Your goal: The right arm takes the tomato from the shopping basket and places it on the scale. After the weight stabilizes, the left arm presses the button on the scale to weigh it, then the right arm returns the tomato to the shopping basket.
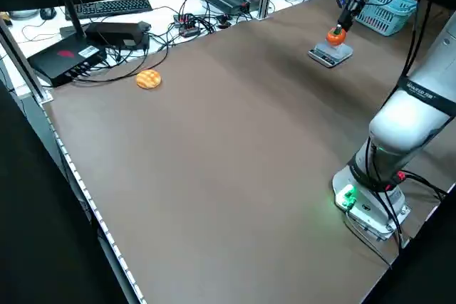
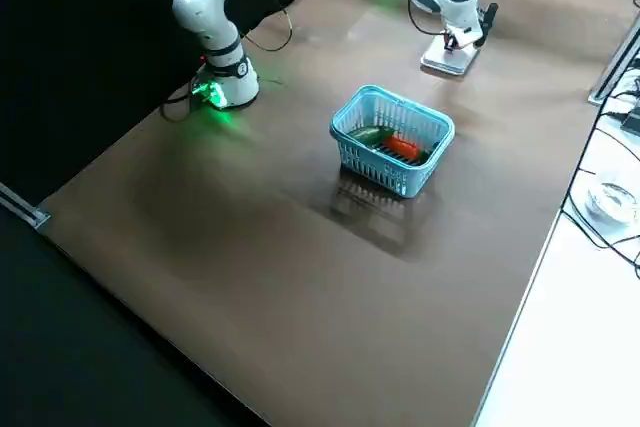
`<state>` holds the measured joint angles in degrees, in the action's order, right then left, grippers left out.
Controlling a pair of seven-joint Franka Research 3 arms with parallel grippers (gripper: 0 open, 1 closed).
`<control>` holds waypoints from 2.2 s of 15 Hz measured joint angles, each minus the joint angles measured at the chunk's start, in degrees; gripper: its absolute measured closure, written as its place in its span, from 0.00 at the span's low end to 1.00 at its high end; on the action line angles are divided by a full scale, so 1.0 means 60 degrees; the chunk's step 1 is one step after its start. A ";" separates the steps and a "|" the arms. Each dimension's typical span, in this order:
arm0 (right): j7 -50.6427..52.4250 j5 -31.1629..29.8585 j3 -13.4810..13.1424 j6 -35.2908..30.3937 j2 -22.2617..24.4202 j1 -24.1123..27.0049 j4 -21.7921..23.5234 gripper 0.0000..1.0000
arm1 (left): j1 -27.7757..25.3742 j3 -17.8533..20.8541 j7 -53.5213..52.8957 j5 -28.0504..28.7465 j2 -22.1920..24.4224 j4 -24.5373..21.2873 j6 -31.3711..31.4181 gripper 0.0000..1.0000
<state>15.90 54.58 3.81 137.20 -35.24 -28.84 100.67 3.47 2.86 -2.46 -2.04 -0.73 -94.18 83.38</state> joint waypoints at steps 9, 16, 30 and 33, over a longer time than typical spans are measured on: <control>0.0775 0.0265 -0.0168 0.0034 -0.0090 0.0146 -0.0002 0.27 | 0.0082 -0.0048 -0.2199 0.0000 -0.0038 0.0000 0.0000 0.00; 0.0821 0.0265 -0.0215 0.0005 -0.0123 0.0453 0.0064 0.14 | 0.0310 -0.0446 -0.4629 0.0001 -0.0565 -0.0001 0.0131 0.00; 0.0926 -0.0935 -0.1686 -0.1211 0.0781 0.0527 0.0001 0.00 | 0.0445 -0.1329 -0.8603 0.0213 -0.1369 0.0056 0.0917 0.00; 0.0865 -0.3263 -0.3136 -0.2962 0.2405 0.0567 -0.0187 0.00 | 0.0447 -0.1335 -0.8795 0.0214 -0.1442 0.0057 0.1030 0.00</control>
<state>21.09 35.00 -15.01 119.43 -20.81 -25.44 99.54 6.15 -5.15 -55.23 -0.75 -9.38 -93.84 89.56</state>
